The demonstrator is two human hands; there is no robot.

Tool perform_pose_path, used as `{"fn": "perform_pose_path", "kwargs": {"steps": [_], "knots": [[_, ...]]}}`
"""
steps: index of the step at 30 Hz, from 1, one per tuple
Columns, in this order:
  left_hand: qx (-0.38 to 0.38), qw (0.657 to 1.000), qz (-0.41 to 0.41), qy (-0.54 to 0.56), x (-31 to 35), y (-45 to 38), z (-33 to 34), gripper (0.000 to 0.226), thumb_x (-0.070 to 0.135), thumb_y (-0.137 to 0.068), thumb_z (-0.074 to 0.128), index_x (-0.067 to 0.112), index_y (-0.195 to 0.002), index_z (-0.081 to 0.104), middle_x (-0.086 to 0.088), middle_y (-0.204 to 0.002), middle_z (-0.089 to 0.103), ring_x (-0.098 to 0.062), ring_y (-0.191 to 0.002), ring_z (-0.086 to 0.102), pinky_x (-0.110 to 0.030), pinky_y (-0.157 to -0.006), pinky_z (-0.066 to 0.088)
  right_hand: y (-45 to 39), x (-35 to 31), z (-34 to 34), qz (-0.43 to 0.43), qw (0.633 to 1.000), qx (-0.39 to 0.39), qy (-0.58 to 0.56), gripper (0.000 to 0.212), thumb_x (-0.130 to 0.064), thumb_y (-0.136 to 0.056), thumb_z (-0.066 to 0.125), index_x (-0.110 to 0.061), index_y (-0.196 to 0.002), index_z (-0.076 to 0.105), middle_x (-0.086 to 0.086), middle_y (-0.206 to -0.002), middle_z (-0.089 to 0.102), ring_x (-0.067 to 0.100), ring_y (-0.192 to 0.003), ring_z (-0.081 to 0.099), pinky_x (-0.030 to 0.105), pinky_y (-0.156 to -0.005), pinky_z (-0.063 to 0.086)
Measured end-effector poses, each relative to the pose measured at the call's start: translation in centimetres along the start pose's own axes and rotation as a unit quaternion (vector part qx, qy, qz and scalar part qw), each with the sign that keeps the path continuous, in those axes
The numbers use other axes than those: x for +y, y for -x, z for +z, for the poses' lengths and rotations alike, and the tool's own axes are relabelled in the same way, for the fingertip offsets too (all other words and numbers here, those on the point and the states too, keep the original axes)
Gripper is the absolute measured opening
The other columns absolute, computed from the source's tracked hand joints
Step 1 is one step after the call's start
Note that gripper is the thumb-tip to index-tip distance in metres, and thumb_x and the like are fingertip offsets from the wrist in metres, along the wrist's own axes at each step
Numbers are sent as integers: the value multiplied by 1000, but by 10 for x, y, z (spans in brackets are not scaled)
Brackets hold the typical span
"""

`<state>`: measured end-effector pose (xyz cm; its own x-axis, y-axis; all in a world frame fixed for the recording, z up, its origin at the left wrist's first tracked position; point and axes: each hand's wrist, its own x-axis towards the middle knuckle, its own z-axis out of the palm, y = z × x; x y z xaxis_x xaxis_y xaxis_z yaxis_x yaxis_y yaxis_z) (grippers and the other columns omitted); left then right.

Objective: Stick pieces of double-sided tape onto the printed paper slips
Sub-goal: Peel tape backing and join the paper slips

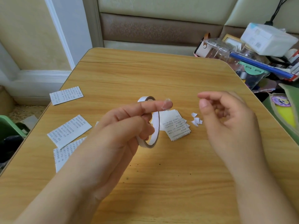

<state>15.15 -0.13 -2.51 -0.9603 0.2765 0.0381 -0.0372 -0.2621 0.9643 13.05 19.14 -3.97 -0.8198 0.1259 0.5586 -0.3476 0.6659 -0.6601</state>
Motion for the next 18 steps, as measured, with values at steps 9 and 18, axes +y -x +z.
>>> {"fn": "perform_pose_path", "kwargs": {"steps": [9,18], "knots": [[6,991,28,-134,5,6,8,34,17,-54,61,32,-82,74,9,-64,39,-22,-66,31,-22,-54,29,17,-35,5,-66,981,-125,-130,14,-31,-93,53,-29,-101,65,-14,-94,65,14,-90,64,25,-76,49],[21,989,17,-142,7,6,11,31,12,-61,54,30,-78,73,5,-65,37,-23,-65,31,-18,-49,29,18,-36,2,-33,973,-120,-192,8,-18,-87,65,-26,-89,67,-12,-82,70,13,-80,68,22,-72,51]]}}
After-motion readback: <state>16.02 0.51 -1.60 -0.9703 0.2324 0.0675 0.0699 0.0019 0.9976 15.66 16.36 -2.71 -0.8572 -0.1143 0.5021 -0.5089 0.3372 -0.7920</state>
